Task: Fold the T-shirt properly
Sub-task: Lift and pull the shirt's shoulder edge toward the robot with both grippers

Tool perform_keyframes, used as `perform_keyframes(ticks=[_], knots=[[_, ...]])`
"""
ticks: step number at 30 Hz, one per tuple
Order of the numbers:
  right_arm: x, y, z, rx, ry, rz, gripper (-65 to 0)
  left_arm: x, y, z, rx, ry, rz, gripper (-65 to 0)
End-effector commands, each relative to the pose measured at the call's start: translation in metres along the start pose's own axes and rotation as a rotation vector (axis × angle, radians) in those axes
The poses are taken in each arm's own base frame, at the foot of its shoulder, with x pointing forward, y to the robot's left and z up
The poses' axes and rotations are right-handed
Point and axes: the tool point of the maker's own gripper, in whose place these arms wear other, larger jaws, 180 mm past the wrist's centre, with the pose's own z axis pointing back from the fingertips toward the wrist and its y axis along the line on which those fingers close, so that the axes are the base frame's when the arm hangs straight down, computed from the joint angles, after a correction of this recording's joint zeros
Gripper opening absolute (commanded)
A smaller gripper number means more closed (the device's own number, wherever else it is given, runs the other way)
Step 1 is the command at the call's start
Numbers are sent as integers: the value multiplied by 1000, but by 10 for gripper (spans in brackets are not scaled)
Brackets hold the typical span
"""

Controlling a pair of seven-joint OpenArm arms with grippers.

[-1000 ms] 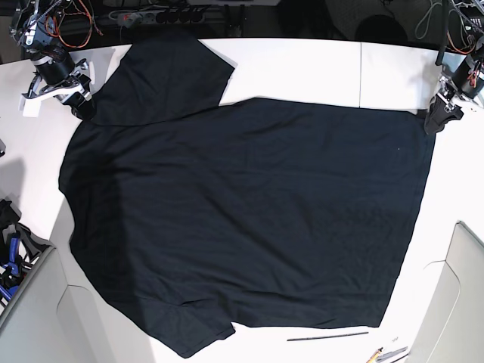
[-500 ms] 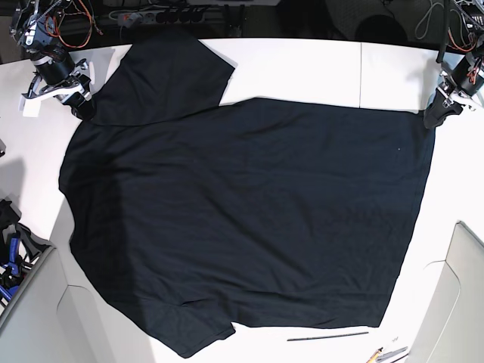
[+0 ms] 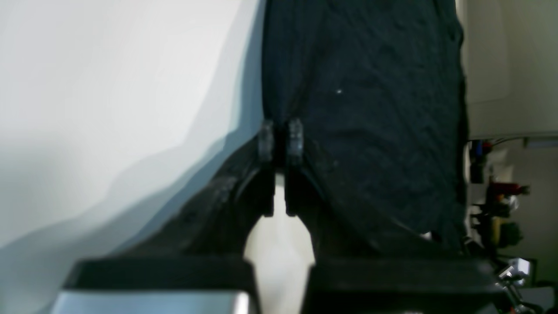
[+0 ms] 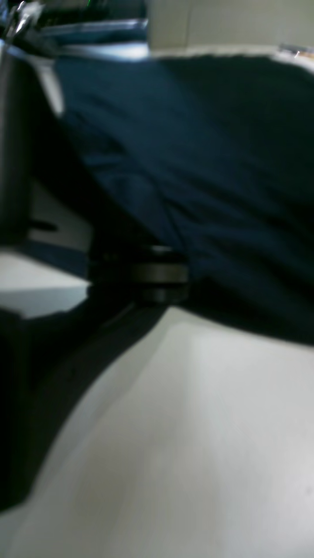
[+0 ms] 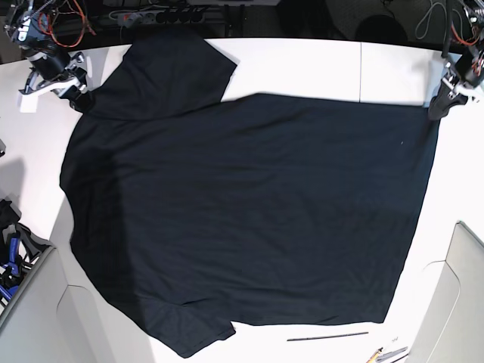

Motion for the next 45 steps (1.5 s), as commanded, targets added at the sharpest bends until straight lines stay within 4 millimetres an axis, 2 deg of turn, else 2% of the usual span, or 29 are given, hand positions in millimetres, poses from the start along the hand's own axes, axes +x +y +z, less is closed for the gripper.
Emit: perform_keyframes(ticks=[1,8,17,25,33,40,45], knots=[[14,3,7,22,-40,15,-650,10,-1,8,-4,-19,-12,-650],[15,-14,38,18,-54,-10,-650,0,2,29,13,0,-15,-650],[14,-23,74,36,-90,-84,-650,-20,-16,49,-11,39,-58,-650],[14,-21,90,74,-93,-121,-650,-35,-18,73,4,22,-37,-650],[1,-18,109,55,-39,-96,-650,-57,-24,94,35,113,-87,-650],[20,3,120,59,-68,19,-650,-49,-48,89,-10,84,-151,-650],[46,11,102,49,-124,105,-650,-28,-66,71,-69,23,-185,-650]])
